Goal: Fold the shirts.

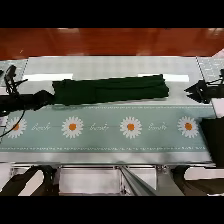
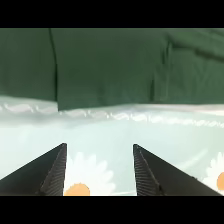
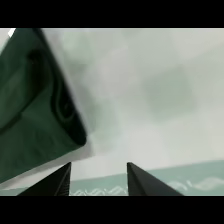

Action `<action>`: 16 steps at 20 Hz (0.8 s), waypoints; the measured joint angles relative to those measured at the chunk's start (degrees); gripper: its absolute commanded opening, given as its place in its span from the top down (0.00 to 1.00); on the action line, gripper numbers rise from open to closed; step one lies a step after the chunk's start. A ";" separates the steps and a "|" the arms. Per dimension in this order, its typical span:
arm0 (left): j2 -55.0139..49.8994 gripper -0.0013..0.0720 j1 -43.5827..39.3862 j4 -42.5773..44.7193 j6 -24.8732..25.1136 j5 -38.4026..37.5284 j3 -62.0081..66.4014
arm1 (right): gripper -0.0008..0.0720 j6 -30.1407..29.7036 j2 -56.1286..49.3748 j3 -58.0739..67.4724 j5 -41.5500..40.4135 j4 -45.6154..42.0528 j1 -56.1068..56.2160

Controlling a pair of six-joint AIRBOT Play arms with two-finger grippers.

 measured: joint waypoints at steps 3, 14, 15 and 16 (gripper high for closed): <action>1.55 0.29 -1.05 -0.28 0.17 1.81 -2.47 | 0.42 0.09 -6.67 4.15 -0.02 1.42 3.65; 2.45 0.29 -1.60 -0.37 -2.03 5.07 -3.69 | 0.56 5.27 -23.04 22.69 2.21 4.83 14.56; 2.45 0.29 -1.60 -0.37 -2.03 5.18 -3.69 | 0.74 5.57 -23.43 23.19 1.51 4.55 15.32; 2.45 0.29 -1.60 -0.37 -2.05 5.20 -3.69 | 0.91 5.75 -23.74 23.52 0.94 4.13 15.87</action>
